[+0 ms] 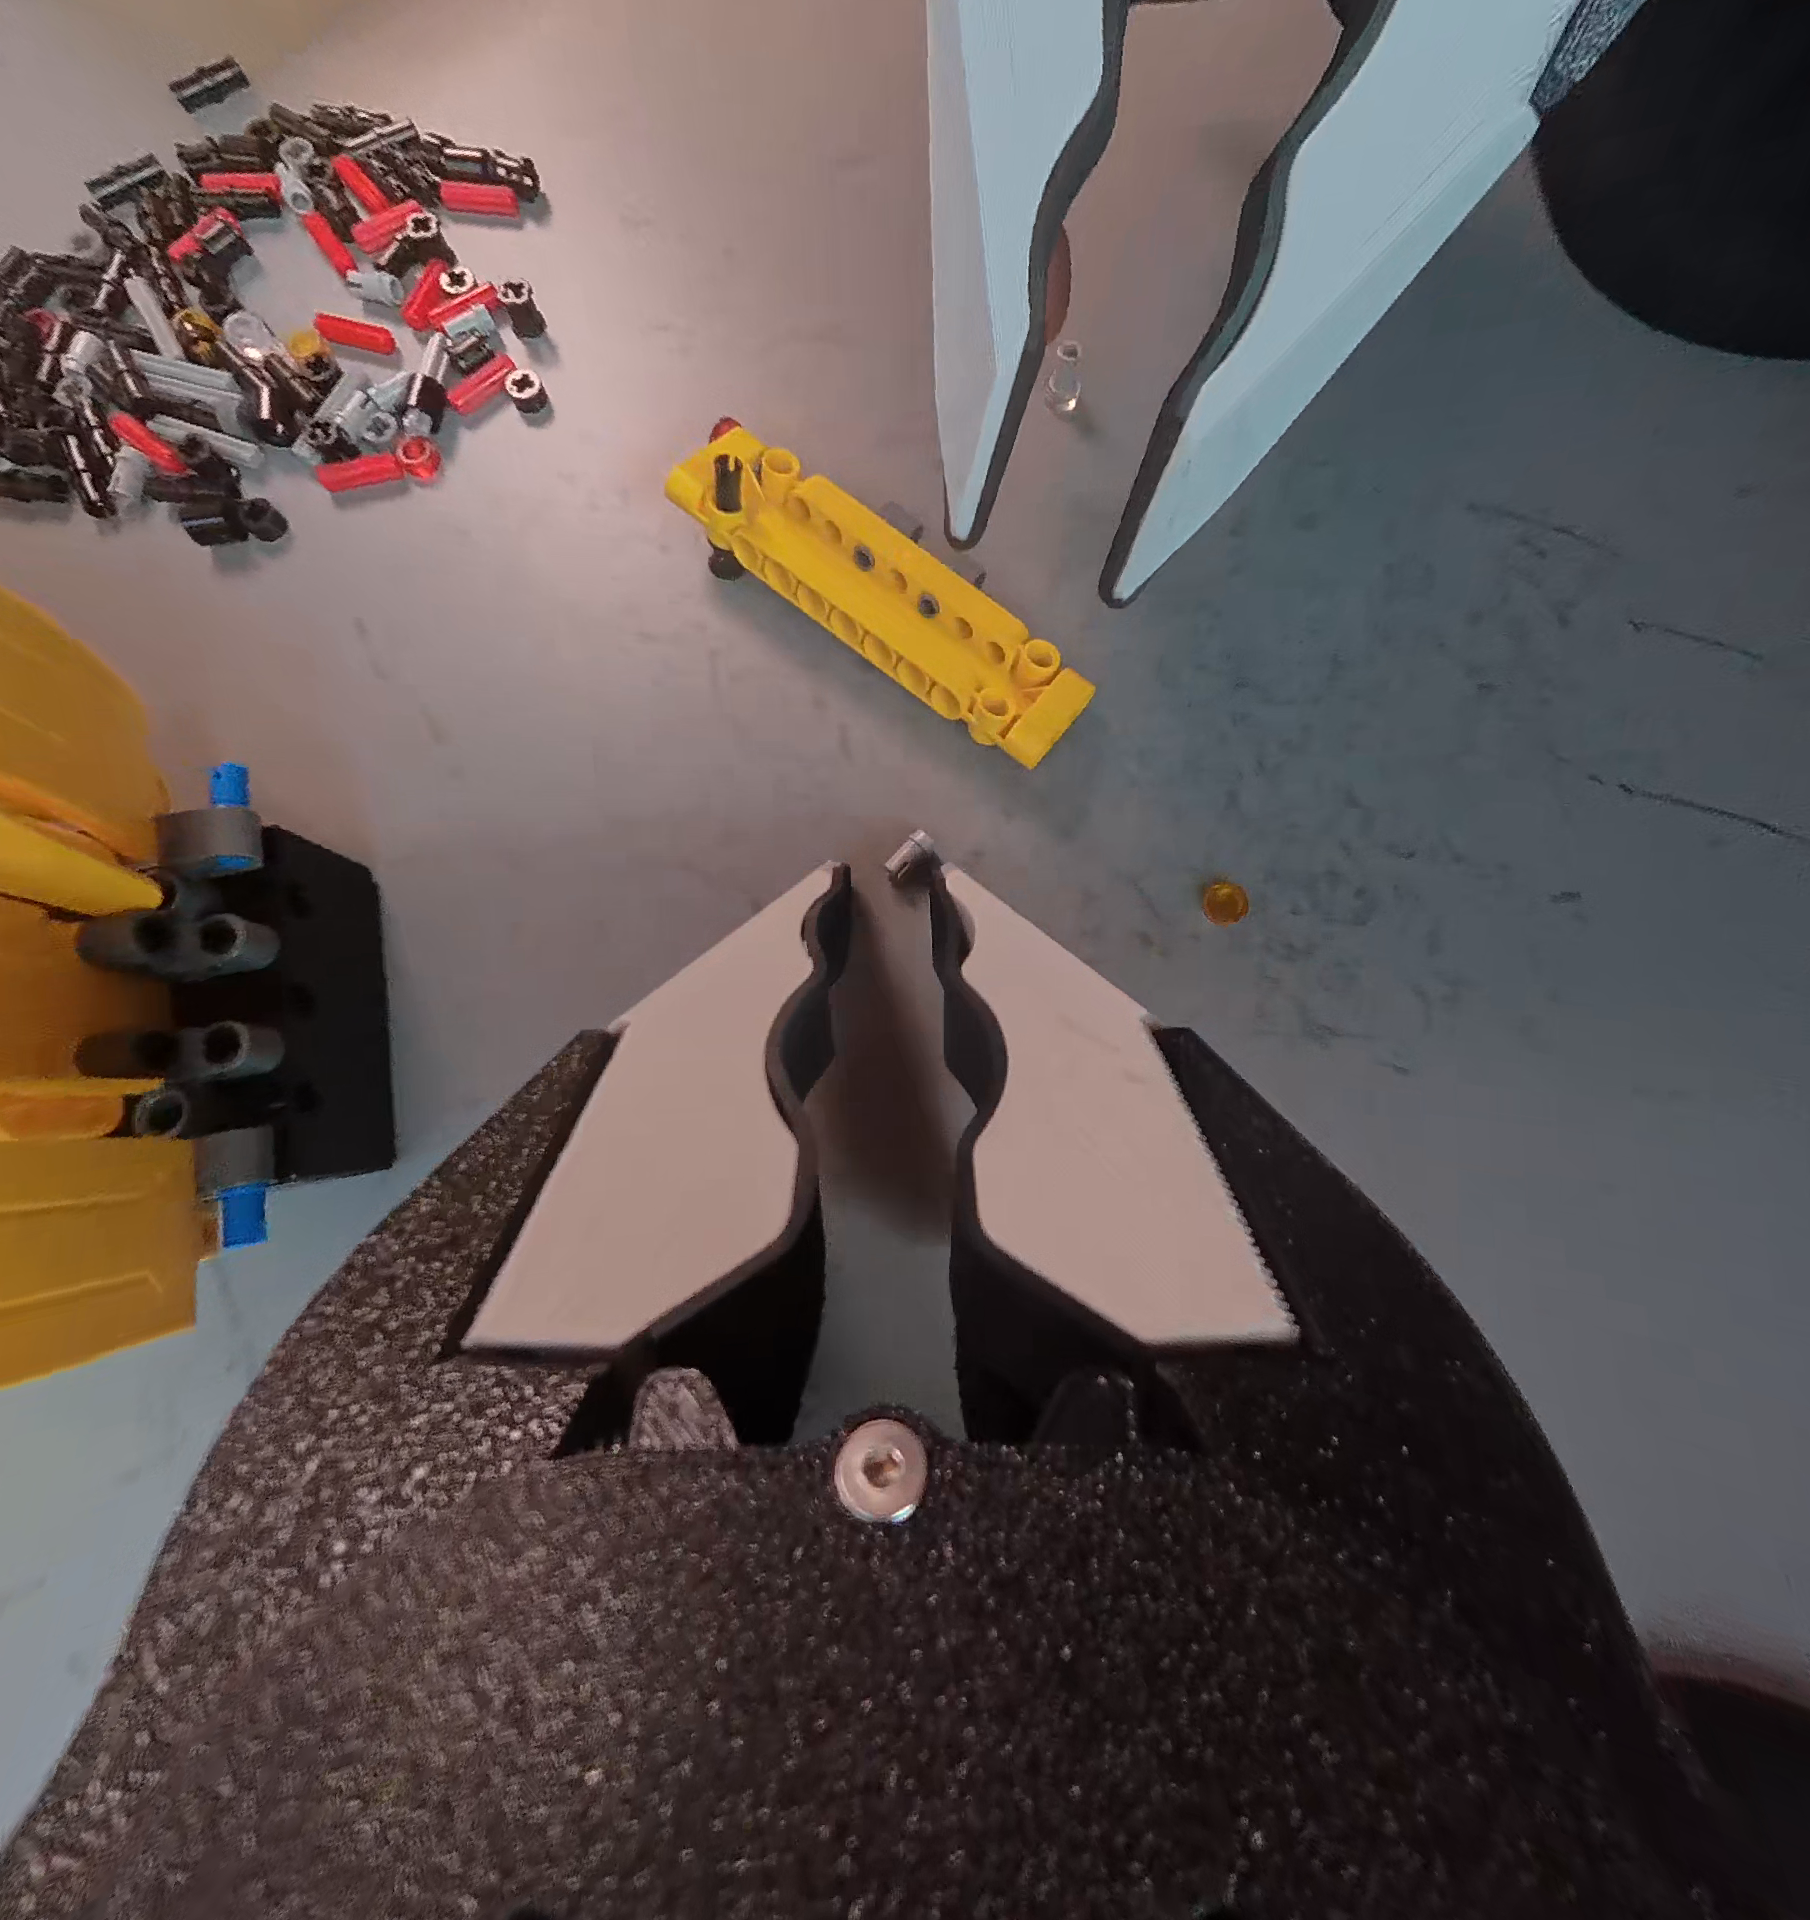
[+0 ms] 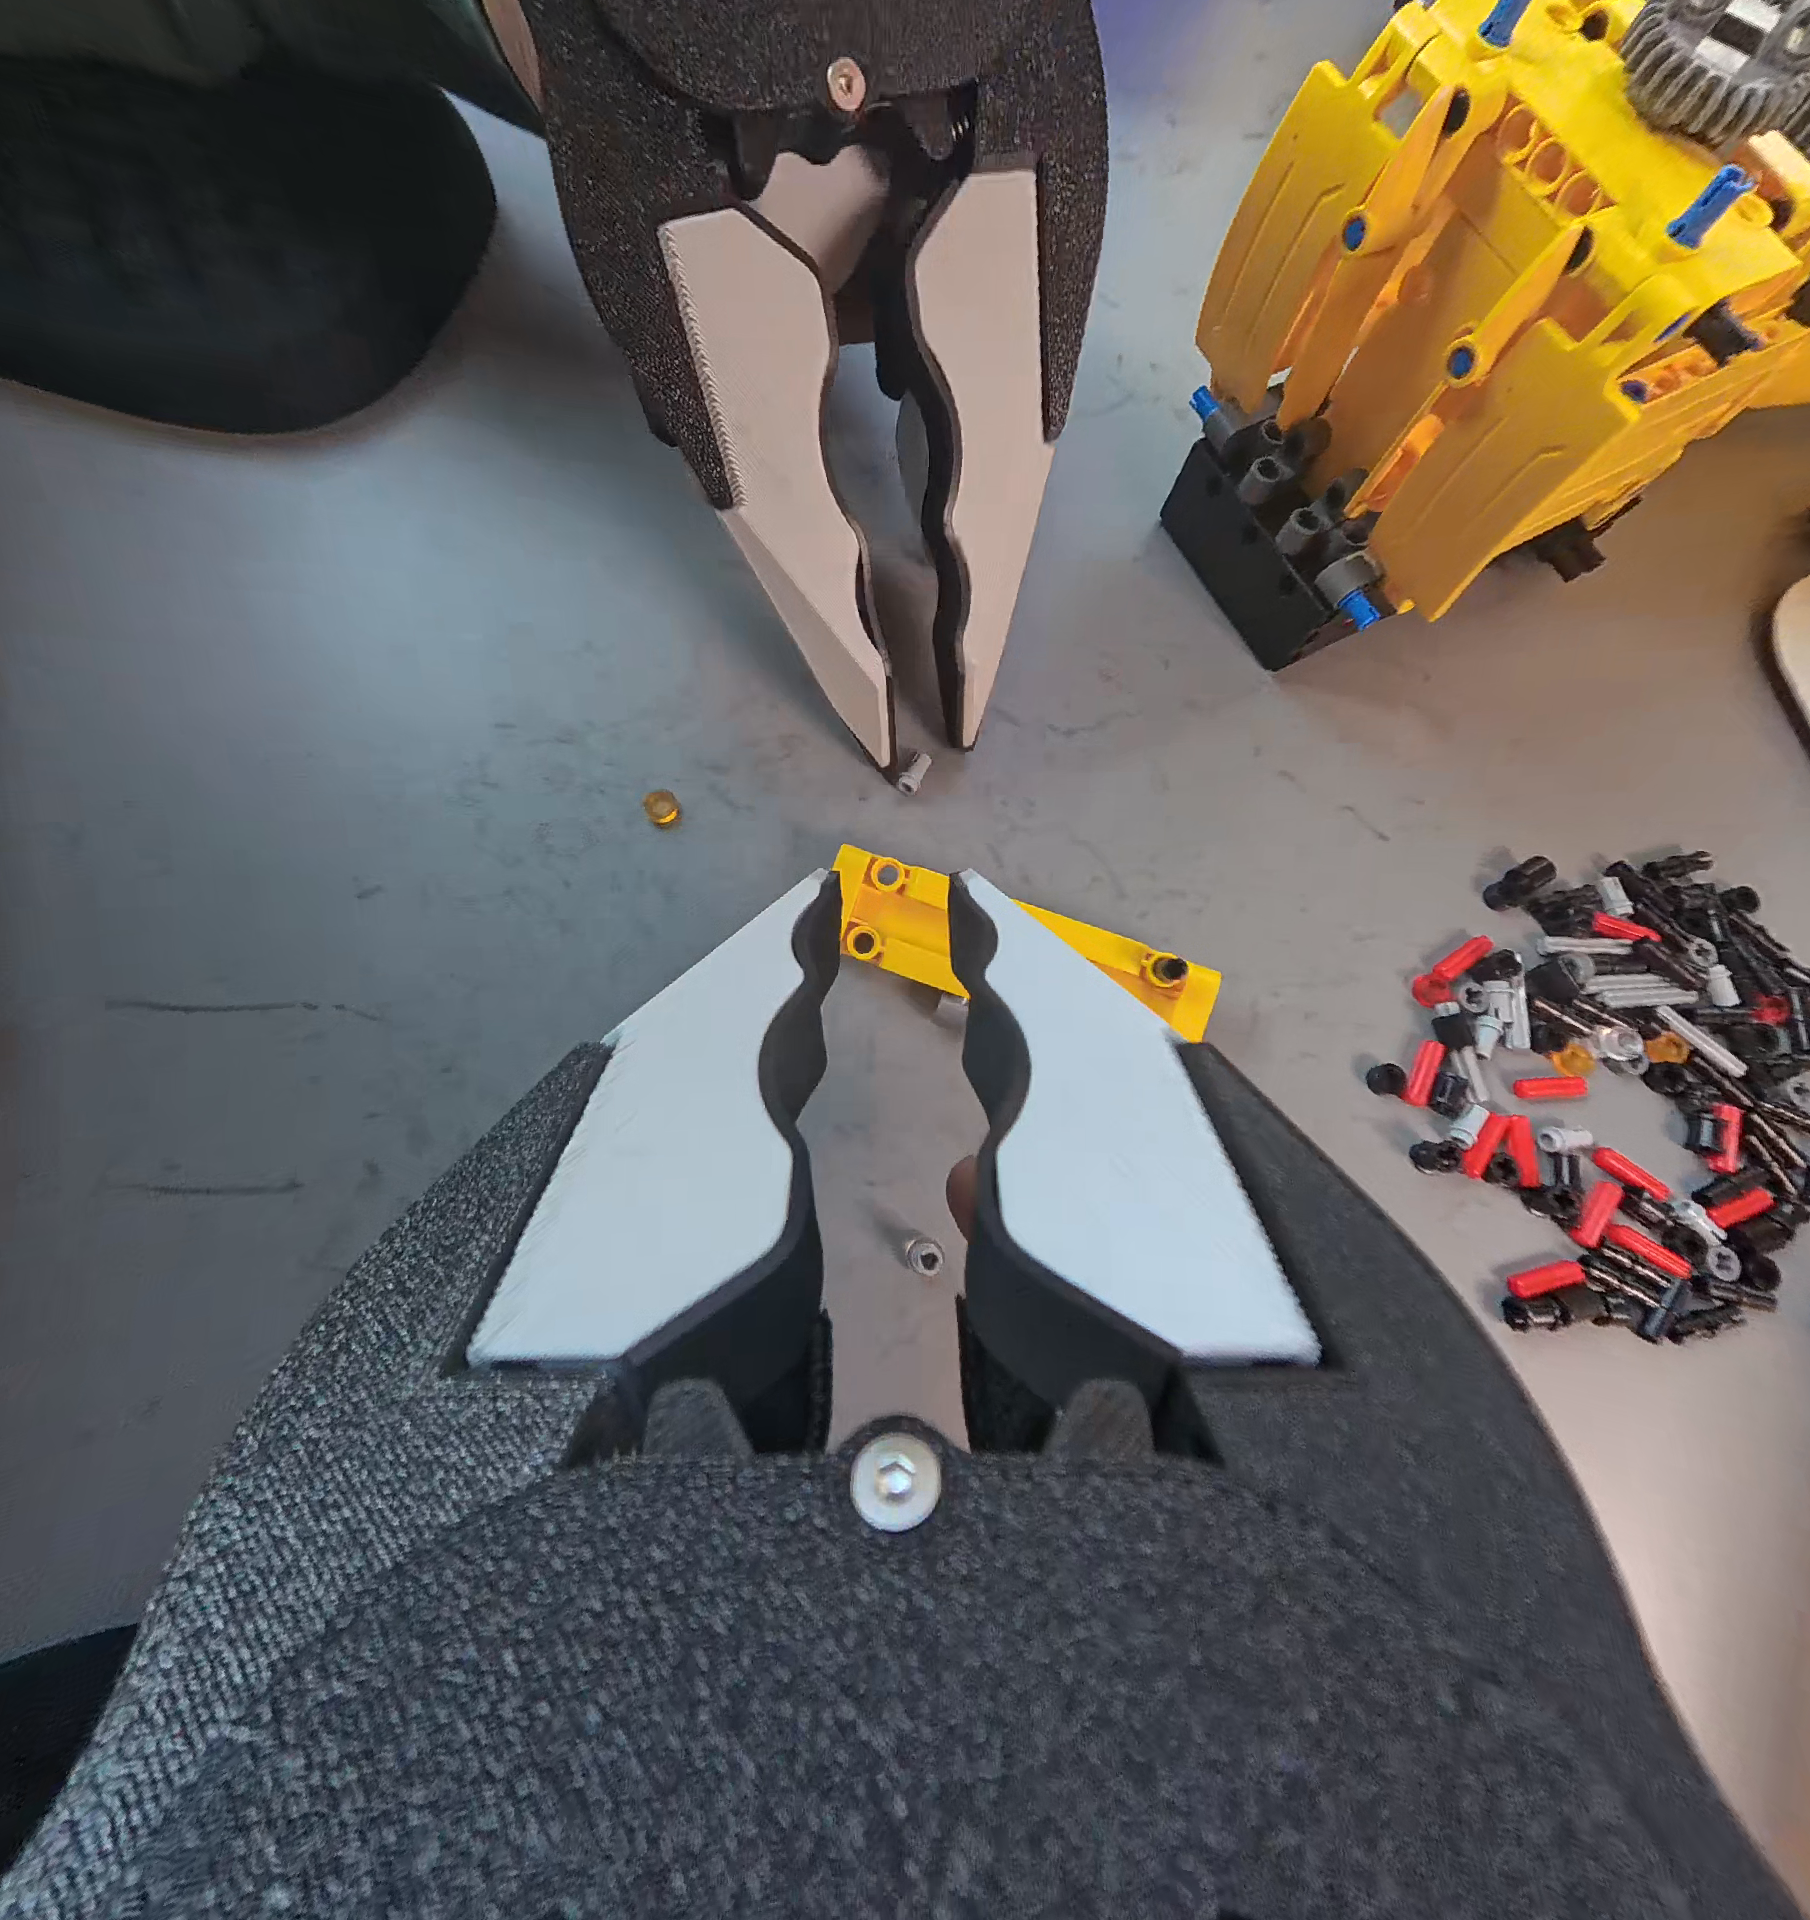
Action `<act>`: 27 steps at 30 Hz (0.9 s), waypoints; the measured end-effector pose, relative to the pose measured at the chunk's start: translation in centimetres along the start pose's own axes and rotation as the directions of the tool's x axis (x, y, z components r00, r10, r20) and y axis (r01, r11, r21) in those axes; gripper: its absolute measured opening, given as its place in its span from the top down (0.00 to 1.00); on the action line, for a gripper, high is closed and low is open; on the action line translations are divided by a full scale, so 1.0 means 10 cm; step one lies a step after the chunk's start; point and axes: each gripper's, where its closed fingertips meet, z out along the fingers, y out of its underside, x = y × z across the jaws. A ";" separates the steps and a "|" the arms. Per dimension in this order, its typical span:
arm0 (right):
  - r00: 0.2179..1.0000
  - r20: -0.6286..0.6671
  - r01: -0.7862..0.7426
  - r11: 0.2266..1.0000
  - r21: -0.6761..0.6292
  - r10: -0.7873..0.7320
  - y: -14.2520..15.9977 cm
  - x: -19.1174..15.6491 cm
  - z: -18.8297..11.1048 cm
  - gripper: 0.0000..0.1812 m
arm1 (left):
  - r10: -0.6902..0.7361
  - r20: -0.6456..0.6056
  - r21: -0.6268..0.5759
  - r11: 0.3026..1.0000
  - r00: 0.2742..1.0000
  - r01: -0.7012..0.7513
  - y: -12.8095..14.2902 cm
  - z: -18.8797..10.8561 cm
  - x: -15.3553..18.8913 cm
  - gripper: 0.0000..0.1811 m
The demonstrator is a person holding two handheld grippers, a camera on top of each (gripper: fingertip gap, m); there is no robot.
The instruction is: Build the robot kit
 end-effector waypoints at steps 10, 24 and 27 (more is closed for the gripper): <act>0.998 -0.014 0.055 0.995 0.084 -0.054 -0.11 -0.07 0.03 0.92 | -0.056 -0.111 0.092 0.994 0.992 0.067 -0.14 -0.06 0.26 0.99; 0.982 0.119 0.150 0.989 -0.002 -0.149 0.03 -0.49 0.17 0.99 | 0.049 -0.131 0.078 0.996 0.990 -0.038 -0.20 -0.03 0.63 1.00; 0.979 0.133 0.159 0.987 -0.014 -0.156 0.07 -0.53 0.16 0.98 | 0.040 -0.125 0.088 0.996 0.991 -0.029 -0.21 -0.04 0.61 1.00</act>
